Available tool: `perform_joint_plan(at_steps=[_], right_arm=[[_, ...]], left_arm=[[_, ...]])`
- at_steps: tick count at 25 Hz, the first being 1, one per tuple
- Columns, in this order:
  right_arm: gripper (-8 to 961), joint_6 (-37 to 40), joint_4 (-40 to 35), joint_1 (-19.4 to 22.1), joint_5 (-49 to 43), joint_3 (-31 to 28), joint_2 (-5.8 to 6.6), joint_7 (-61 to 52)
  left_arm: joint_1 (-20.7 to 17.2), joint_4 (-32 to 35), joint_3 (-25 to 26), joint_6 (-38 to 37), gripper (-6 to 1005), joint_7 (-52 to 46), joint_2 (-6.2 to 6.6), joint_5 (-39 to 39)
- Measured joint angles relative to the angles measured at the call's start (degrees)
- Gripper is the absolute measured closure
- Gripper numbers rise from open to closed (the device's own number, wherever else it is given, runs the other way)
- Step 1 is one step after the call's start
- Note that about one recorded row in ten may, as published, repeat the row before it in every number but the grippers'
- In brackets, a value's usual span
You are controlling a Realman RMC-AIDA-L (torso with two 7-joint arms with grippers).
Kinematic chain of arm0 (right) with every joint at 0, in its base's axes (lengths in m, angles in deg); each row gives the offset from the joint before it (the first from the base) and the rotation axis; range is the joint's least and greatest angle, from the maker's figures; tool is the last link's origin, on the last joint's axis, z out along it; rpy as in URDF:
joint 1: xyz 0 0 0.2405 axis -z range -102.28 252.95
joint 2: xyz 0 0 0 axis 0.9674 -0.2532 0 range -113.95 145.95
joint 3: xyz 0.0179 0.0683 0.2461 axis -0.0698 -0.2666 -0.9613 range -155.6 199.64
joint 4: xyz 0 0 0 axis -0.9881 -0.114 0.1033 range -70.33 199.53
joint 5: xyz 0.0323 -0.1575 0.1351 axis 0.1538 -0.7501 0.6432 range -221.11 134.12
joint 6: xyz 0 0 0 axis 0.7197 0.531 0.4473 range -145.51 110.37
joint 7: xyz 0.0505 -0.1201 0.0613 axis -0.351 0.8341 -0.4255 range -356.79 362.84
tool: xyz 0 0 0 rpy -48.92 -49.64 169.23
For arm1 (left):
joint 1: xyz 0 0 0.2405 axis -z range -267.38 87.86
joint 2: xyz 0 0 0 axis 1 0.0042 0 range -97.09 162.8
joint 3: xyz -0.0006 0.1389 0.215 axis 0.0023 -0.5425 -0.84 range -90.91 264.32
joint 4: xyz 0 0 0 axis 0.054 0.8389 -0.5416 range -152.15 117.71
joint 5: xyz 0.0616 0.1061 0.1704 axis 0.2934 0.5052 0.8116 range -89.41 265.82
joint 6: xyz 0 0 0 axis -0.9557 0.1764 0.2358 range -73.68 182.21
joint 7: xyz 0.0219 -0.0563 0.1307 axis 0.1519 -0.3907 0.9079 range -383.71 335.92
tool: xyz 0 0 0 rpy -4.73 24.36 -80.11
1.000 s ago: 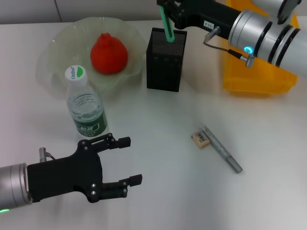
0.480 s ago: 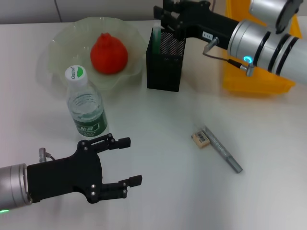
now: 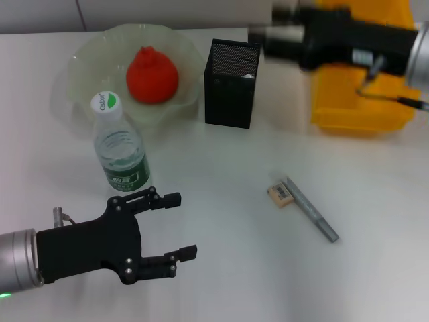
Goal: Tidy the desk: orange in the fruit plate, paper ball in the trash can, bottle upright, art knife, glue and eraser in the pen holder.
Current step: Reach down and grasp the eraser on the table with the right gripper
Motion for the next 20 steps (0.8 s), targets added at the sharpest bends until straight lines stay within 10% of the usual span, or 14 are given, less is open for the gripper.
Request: perform_joint_plan(at_steps=[8,20], right_arm=[[310,27.54,-12.31,-12.22,-38.67,-4.13,0.97,-21.27],[313,43.54,0.13,-26.84,-55.36,-0.76,-0.12,-5.94]], left_arm=[[0.15,0.32,0.01,-0.10,186,-0.13,-0.02,0.01],[0.04,0.14,0.02,-0.17,186,-0.56,-0.05,0.01]])
